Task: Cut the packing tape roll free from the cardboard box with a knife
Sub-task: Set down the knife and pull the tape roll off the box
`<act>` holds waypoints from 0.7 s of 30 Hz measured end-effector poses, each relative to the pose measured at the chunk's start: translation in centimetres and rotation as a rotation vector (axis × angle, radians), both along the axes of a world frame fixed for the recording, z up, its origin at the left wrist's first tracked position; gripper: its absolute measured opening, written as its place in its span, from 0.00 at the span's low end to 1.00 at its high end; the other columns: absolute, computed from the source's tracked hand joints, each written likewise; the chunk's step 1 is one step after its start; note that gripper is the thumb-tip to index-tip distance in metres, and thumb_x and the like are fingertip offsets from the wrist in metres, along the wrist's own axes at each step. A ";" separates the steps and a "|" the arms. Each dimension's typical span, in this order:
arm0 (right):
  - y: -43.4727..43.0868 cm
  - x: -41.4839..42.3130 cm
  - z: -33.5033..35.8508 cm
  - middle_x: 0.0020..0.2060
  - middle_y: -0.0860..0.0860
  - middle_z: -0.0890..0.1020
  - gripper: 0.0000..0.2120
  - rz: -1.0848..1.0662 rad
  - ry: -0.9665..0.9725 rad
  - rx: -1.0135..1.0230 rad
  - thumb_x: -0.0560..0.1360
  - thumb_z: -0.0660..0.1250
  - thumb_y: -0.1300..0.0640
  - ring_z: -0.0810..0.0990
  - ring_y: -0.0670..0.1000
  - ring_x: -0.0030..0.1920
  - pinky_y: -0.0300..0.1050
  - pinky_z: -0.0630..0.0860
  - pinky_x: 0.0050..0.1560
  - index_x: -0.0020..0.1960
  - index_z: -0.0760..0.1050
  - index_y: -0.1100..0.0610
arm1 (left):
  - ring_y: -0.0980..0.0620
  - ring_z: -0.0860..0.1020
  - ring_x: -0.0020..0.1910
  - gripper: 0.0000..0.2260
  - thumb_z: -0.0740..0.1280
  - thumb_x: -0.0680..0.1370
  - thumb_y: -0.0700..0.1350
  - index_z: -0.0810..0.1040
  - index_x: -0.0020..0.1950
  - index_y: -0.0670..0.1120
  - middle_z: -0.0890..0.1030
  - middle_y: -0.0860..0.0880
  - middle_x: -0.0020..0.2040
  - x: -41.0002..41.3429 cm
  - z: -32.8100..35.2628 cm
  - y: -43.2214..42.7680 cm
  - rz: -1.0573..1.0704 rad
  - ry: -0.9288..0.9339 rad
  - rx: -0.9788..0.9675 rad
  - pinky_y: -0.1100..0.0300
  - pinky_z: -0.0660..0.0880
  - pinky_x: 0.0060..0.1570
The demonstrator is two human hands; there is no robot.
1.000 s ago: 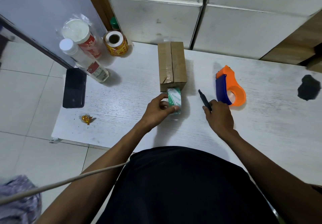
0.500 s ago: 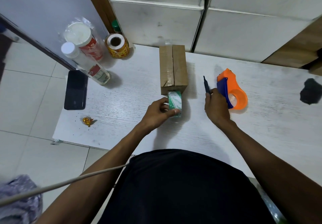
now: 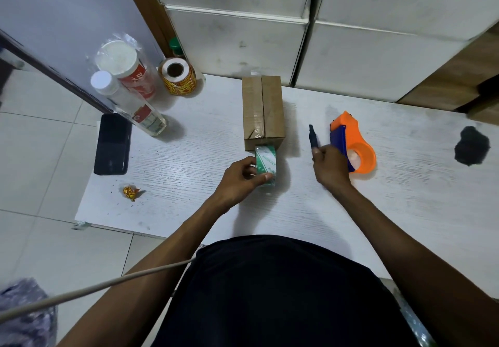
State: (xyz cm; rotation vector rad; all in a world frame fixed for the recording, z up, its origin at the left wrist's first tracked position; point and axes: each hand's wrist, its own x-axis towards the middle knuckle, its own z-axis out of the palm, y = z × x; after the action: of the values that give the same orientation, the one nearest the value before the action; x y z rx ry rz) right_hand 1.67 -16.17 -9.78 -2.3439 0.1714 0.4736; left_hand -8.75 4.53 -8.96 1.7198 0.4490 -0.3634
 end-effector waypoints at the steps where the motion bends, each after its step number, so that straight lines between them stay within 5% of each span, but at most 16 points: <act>1: -0.1 -0.5 -0.7 0.33 0.55 0.75 0.14 0.001 0.035 -0.024 0.83 0.58 0.56 0.74 0.54 0.36 0.44 0.65 0.32 0.43 0.73 0.64 | 0.53 0.86 0.51 0.14 0.76 0.75 0.49 0.82 0.59 0.49 0.88 0.51 0.51 0.0 0.0 0.0 0.003 -0.001 0.001 0.50 0.81 0.59; 9: -1.4 -3.3 -2.8 0.48 0.60 0.80 0.06 0.028 0.021 -0.091 0.81 0.61 0.60 0.80 0.60 0.46 0.54 0.79 0.41 0.56 0.69 0.61 | 0.57 0.84 0.46 0.10 0.73 0.77 0.49 0.82 0.57 0.48 0.86 0.53 0.47 -0.1 0.5 -0.5 0.060 0.047 -0.039 0.62 0.76 0.47; 15: -0.8 -2.6 0.5 0.54 0.60 0.77 0.09 0.146 -0.237 -0.115 0.80 0.64 0.61 0.78 0.59 0.52 0.47 0.72 0.46 0.59 0.73 0.64 | 0.64 0.76 0.32 0.08 0.69 0.80 0.52 0.82 0.47 0.48 0.80 0.57 0.34 0.1 0.3 -0.6 0.089 0.045 -0.021 0.60 0.71 0.43; 21: 5.5 2.9 7.2 0.69 0.57 0.72 0.20 0.554 -0.409 0.074 0.82 0.61 0.52 0.72 0.56 0.68 0.51 0.72 0.66 0.72 0.70 0.56 | 0.54 0.80 0.42 0.07 0.69 0.79 0.54 0.80 0.44 0.52 0.82 0.53 0.39 0.0 0.3 -0.6 0.068 0.030 -0.049 0.53 0.75 0.49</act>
State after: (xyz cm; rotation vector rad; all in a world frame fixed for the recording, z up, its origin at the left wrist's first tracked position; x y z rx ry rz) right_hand 4.59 -10.63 -2.62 -2.3410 -0.6879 0.2380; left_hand -8.77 3.94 -8.62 1.6492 0.5156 -0.3488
